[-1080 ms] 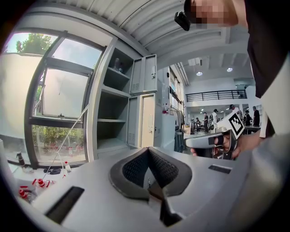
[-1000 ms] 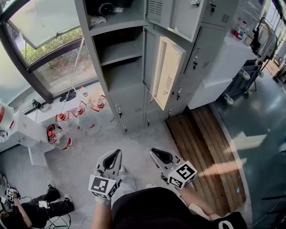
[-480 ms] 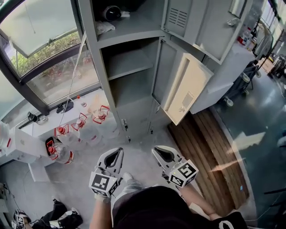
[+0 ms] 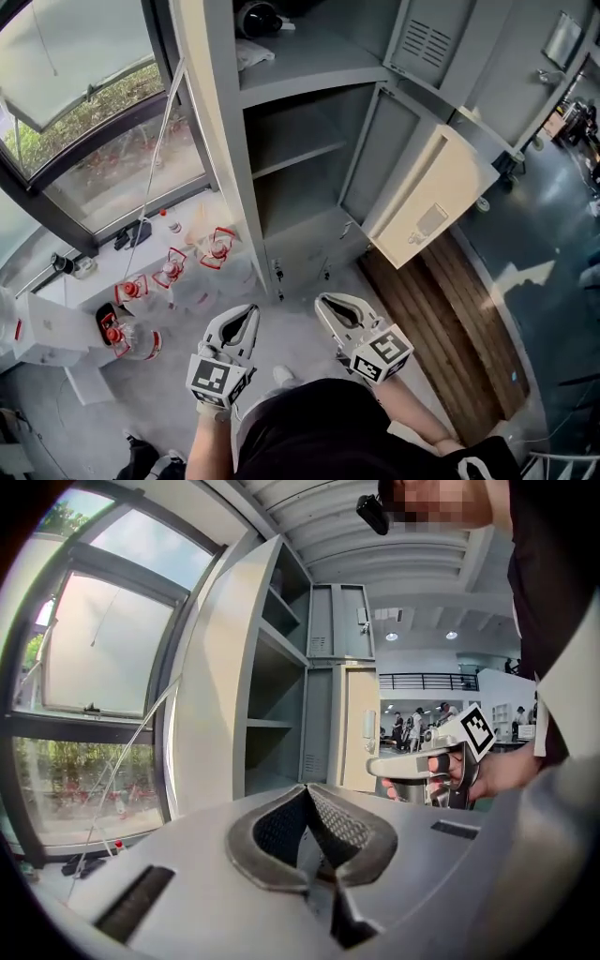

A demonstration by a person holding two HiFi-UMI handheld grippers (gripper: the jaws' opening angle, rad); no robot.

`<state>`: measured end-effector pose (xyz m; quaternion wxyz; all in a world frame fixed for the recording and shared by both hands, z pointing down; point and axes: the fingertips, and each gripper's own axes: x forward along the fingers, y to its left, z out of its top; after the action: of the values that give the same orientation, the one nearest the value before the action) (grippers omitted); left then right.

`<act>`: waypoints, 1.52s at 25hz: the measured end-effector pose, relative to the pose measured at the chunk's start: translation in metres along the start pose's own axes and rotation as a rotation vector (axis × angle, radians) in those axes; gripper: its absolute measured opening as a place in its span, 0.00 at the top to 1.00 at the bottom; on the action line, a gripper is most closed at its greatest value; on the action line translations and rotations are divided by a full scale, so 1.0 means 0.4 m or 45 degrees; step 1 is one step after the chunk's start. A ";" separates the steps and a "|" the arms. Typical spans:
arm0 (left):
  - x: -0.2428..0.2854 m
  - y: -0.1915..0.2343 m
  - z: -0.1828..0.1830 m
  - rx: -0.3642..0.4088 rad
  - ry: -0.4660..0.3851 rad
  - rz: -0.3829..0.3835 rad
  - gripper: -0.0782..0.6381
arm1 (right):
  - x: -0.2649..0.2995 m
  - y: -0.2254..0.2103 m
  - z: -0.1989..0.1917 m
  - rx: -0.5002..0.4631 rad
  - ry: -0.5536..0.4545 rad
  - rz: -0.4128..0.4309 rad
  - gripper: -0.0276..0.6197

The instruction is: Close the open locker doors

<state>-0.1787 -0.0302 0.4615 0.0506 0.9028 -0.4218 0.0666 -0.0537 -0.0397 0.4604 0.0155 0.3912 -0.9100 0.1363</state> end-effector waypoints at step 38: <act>0.509 -0.221 0.018 -0.006 0.130 -0.371 0.87 | -0.301 -0.626 -0.035 0.075 0.049 -0.594 0.73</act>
<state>0.0194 -0.1284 0.4843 0.0834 0.9498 -0.2832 0.1034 0.2079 -0.1152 0.5166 0.0523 0.5886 -0.7901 0.1631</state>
